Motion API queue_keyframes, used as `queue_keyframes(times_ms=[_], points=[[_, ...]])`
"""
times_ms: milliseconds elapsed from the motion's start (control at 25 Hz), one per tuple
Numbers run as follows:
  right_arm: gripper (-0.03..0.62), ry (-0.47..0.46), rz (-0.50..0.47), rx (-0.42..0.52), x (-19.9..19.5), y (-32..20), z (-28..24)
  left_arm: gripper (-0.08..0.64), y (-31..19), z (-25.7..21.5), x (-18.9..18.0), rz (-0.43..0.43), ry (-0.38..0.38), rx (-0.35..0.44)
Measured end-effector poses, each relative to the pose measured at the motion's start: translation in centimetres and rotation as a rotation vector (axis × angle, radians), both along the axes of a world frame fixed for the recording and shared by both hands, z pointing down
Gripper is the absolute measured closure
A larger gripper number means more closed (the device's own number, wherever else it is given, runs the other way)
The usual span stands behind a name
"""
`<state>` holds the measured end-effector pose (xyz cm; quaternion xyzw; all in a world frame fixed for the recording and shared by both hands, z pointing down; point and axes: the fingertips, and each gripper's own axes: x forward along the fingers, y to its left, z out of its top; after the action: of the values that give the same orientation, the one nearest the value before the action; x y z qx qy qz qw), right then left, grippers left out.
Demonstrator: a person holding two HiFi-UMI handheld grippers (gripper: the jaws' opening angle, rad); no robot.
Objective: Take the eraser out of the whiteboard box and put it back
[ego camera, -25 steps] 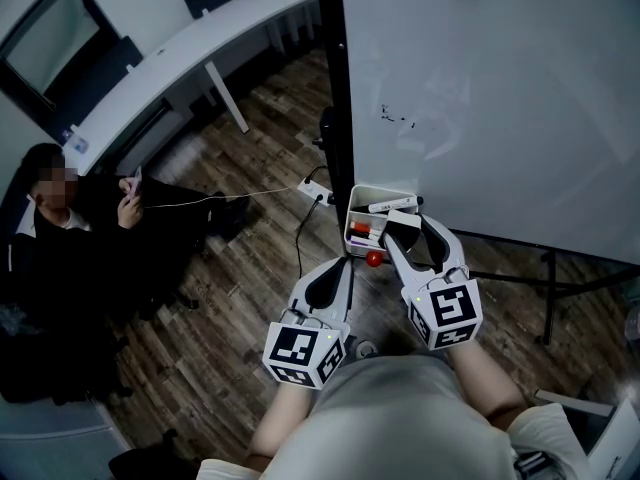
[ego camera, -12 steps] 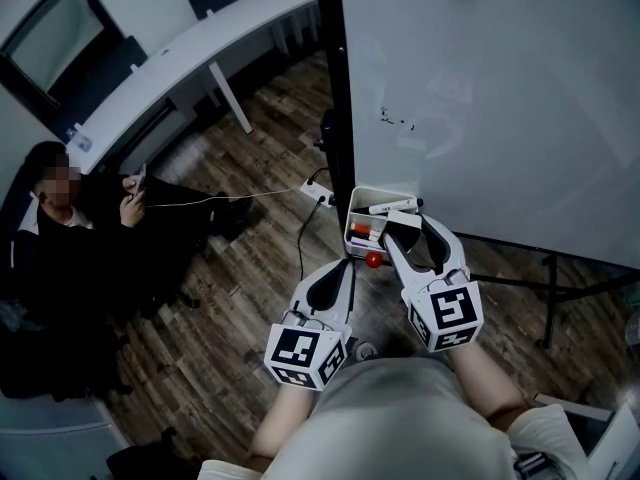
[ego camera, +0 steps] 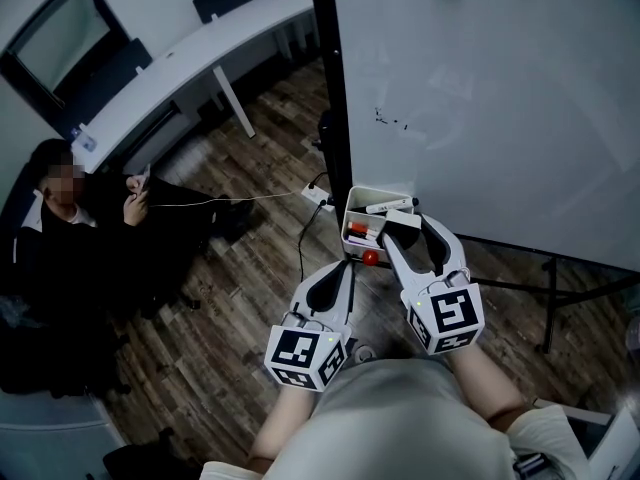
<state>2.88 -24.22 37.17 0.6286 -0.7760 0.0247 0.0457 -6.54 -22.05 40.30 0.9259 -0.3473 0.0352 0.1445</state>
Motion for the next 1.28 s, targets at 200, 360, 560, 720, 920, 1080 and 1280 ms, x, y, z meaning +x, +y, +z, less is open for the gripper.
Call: queue_keyframes(times_ms=[200,360,560,720,920,1080,1280], points=[[0.362,-0.003,-0.012,0.015,-0.1,0.8,-0.7,0.555,0.8,-0.4,0.0,-0.016,0.007,0.006],[0.364,-0.002,-0.029,0.034,-0.3,1.4,-1.2,0.555,1.5,-0.5,0.0,-0.034,0.011,0.013],[0.364,-0.003,-0.045,0.051,-0.5,2.4,-2.1,0.555,2.6,-1.1,-0.2,-0.053,0.011,0.020],[0.365,-0.012,-0.059,0.062,-0.4,3.4,-2.5,0.555,3.4,-1.2,-0.1,-0.070,0.010,0.023],[0.365,-0.020,-0.079,0.063,0.1,4.9,-2.7,0.555,4.6,-1.5,0.4,-0.087,0.008,0.030],[0.365,-0.027,-0.095,0.061,0.6,6.1,-2.7,0.555,5.5,-1.7,0.9,-0.108,0.010,0.034],[0.365,-0.035,-0.119,0.064,1.2,7.7,-2.8,0.557,6.8,-1.7,1.4,-0.133,0.011,0.036]])
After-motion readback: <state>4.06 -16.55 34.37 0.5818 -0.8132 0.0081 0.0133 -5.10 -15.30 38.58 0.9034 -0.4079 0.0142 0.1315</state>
